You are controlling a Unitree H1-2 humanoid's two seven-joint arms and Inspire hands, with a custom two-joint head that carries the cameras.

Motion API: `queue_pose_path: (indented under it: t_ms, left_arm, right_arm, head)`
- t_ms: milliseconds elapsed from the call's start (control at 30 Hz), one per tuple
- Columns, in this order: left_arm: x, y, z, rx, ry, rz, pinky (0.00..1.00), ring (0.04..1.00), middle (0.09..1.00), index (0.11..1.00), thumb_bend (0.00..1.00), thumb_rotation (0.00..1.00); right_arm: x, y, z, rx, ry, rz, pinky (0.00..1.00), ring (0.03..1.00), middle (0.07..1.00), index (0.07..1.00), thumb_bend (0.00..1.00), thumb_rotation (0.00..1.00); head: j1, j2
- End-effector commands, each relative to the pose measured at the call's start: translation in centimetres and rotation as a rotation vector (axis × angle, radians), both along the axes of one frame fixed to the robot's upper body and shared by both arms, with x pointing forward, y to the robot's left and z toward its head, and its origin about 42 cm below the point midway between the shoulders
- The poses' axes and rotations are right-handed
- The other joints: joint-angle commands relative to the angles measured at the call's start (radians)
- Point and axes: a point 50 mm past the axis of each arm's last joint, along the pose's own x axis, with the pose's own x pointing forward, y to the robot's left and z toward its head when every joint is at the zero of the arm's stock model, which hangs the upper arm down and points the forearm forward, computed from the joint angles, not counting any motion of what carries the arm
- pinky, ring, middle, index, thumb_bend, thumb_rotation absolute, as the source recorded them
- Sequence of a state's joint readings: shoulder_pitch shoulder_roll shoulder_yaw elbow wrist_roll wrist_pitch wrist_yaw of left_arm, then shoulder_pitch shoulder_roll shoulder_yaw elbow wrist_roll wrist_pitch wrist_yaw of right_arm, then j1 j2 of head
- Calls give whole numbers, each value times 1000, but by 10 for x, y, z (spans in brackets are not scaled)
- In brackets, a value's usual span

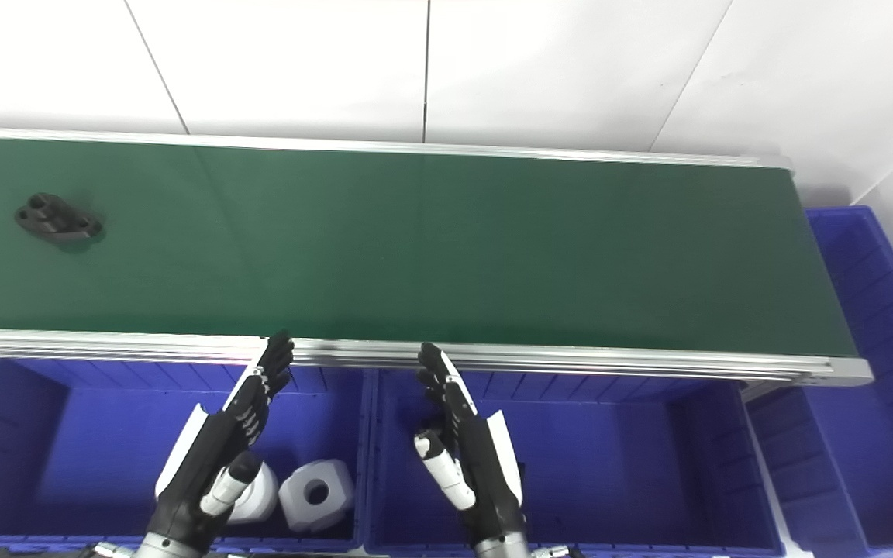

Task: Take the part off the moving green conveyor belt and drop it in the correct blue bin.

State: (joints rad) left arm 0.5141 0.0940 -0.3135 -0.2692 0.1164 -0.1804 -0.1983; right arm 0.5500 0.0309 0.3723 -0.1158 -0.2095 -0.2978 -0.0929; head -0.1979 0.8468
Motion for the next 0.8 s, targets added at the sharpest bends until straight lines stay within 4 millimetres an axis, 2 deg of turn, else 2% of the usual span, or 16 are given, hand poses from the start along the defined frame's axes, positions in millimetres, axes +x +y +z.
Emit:
queue_pose_path:
  t_ms: [0, 433, 567, 600, 633, 667, 700, 733, 767]
  left_arm:
    - [0, 0, 8, -20, -51, 7, 992, 1000, 1000, 1000, 943, 930]
    - [-2, 1, 8, -15, -53, 6, 989, 1000, 1000, 1000, 946, 938]
    - [-3, 1, 8, -19, -52, 5, 990, 1000, 1000, 1000, 943, 935]
    - [-3, 1, 6, -19, -50, 6, 991, 1000, 1000, 1000, 941, 935]
    - [-4, 1, 5, -20, -49, 6, 988, 1000, 1000, 1000, 947, 933]
    - [-5, 1, 2, -21, -47, 6, 986, 1000, 1000, 1000, 952, 932]
    - [-5, 1, 0, -23, -46, 5, 986, 1000, 1000, 1000, 954, 934]
    - [-6, 0, -5, -25, -44, 5, 982, 1000, 1000, 1000, 955, 936]
    - [-7, 0, -8, -27, -42, 4, 982, 1000, 1000, 1000, 955, 936]
  right_arm:
    - [0, 15, 12, 58, -57, -3, 897, 901, 929, 950, 857, 976]
    - [0, 16, 14, 57, -53, 1, 903, 902, 933, 953, 853, 970]
    - [-1, 17, 12, 56, -54, 0, 902, 902, 933, 953, 857, 968]
    - [-2, 17, 11, 57, -53, -1, 902, 902, 933, 953, 857, 968]
    - [-3, 17, 10, 58, -52, -1, 898, 899, 932, 952, 864, 964]
    - [-4, 17, 7, 60, -50, -2, 894, 897, 931, 951, 870, 959]
    - [-5, 16, 5, 62, -48, -2, 893, 896, 930, 951, 874, 955]
    - [-6, 16, 2, 60, -46, -1, 887, 896, 929, 950, 873, 951]
    - [-7, 15, -1, 59, -45, -1, 886, 896, 929, 950, 873, 951]
  head:
    - [0, 0]
    - [-2, -1]
    - [-3, -12]
    - [0, -38]
    - [0, -38]
    - [6, -84]
    - [7, -91]
    - [18, -134]
    - [21, -141]
